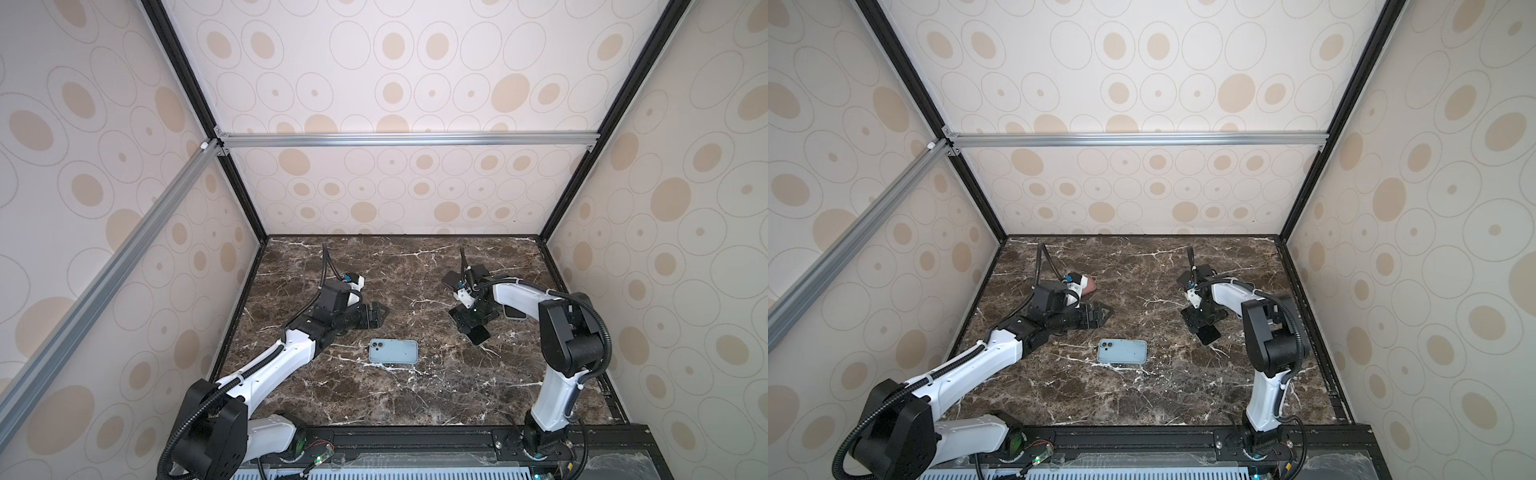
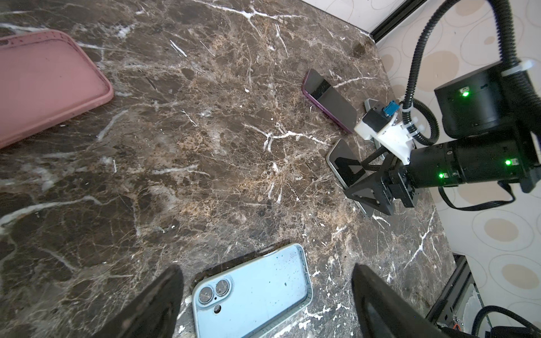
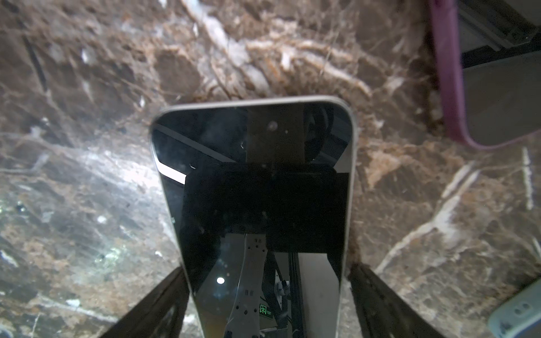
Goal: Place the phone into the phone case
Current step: 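Release the case and raise the left gripper while the right lifts the phone, then carry the black phone with the right gripper toward the left gripper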
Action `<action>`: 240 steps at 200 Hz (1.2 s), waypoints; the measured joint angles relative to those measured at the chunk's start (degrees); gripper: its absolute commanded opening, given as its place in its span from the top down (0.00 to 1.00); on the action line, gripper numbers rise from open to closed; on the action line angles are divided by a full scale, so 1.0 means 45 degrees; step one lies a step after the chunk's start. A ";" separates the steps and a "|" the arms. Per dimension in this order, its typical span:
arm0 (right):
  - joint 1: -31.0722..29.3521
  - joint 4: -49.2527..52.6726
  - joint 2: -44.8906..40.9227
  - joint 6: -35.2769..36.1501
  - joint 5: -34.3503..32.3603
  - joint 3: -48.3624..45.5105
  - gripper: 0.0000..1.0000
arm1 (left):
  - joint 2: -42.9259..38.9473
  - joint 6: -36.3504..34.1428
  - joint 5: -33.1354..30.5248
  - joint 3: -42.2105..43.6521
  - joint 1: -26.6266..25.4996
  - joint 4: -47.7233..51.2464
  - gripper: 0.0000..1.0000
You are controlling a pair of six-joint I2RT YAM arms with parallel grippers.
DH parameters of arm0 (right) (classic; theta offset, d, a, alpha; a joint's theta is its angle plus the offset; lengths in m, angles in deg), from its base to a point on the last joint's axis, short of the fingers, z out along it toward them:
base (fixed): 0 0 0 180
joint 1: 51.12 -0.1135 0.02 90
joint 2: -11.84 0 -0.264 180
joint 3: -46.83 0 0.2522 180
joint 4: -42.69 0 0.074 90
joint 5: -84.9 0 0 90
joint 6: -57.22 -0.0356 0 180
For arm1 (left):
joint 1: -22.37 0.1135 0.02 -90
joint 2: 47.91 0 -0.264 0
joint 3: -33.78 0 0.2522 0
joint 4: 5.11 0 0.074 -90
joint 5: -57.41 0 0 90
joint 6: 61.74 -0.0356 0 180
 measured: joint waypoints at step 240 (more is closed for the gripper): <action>-0.0476 -0.0685 -0.2453 -0.0704 0.1802 -0.1015 0.76 | 0.1768 0.0345 0.1559 -0.0092 0.0170 -0.1253 0.15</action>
